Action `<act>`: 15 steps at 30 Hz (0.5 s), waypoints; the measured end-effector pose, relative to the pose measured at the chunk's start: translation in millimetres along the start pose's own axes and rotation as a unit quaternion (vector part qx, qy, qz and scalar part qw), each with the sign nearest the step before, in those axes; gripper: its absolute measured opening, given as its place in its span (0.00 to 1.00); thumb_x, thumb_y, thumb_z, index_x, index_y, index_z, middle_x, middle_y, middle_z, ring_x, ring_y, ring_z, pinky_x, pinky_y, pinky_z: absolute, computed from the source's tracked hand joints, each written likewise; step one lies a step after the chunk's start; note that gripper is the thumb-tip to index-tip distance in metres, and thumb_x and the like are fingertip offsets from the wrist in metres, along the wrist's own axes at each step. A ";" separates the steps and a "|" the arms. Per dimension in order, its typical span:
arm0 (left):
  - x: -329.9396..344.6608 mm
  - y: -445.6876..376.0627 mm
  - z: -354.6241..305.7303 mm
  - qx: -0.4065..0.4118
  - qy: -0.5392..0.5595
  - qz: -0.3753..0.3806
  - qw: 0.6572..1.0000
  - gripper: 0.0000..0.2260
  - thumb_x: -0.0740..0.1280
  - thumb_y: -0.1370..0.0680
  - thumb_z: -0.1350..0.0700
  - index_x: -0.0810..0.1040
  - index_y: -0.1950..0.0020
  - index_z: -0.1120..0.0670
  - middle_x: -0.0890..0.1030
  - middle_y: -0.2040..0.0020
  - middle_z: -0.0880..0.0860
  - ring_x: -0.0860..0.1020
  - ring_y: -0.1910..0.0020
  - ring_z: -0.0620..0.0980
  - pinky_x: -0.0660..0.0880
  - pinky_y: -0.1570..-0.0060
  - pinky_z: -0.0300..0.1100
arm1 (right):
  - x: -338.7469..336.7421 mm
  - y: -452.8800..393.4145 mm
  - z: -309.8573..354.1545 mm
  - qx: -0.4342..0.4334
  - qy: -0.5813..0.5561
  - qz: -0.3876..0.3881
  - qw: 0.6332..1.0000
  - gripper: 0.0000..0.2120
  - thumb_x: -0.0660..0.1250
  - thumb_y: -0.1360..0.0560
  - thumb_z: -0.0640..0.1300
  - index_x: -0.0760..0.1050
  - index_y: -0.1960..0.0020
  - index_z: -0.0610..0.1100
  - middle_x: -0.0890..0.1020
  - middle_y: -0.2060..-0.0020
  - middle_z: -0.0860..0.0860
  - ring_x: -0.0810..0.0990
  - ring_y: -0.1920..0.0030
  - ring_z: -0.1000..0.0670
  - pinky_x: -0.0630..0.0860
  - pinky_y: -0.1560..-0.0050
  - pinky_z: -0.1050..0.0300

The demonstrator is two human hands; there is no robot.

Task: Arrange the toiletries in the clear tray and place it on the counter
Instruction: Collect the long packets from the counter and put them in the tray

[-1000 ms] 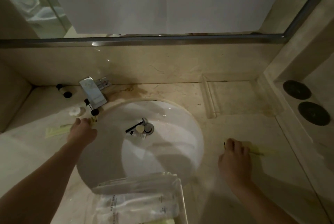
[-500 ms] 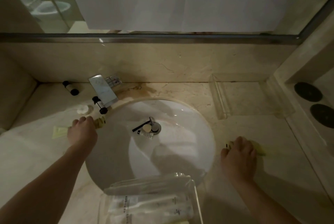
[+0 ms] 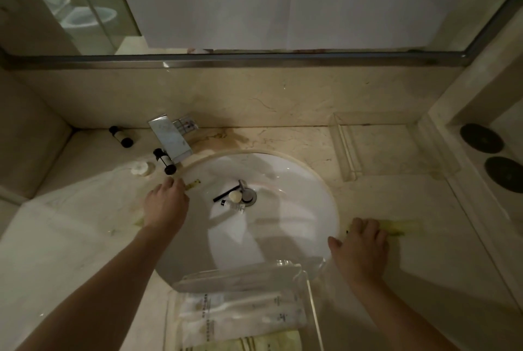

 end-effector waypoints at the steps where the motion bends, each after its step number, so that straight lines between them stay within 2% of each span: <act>1: -2.2 2.5 -7.0 0.007 0.014 -0.002 1.000 0.10 0.62 0.24 0.60 0.76 0.45 0.60 0.77 0.48 0.60 0.78 0.50 0.62 0.74 0.56 0.50 | -0.9 1.9 1.3 -0.004 0.004 0.004 1.000 0.25 0.76 0.39 0.54 0.73 0.51 0.38 0.75 0.51 0.38 0.72 0.52 0.38 0.71 0.55 0.47; 7: -9.6 17.6 -53.0 0.027 0.078 0.011 0.996 0.09 0.59 0.23 0.58 0.73 0.46 0.59 0.74 0.47 0.59 0.77 0.52 0.63 0.71 0.62 0.50 | -6.0 18.1 8.5 -0.039 -0.004 -0.019 0.999 0.20 0.77 0.41 0.48 0.74 0.57 0.40 0.75 0.56 0.38 0.72 0.56 0.38 0.72 0.59 0.47; 12: -16.6 34.5 -92.9 0.056 0.102 0.014 0.993 0.08 0.57 0.22 0.57 0.71 0.45 0.58 0.74 0.48 0.58 0.78 0.55 0.63 0.74 0.61 0.51 | -7.9 25.6 14.1 -0.056 -0.015 -0.029 0.998 0.15 0.76 0.40 0.43 0.75 0.58 0.40 0.75 0.57 0.38 0.72 0.57 0.38 0.73 0.59 0.48; 15: -23.7 44.5 -110.0 0.061 0.110 0.015 0.992 0.09 0.57 0.21 0.57 0.71 0.45 0.58 0.75 0.48 0.58 0.78 0.55 0.63 0.71 0.62 0.49 | -10.4 30.1 17.9 -0.082 -0.023 -0.033 0.996 0.13 0.76 0.41 0.38 0.75 0.60 0.39 0.74 0.59 0.38 0.73 0.60 0.38 0.74 0.61 0.48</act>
Point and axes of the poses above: each hand's wrist, its own y-axis away from the middle knuckle, its own x-axis out of the palm, z = x × y, the point moved 7 cm from there along -y, towards the middle knuckle
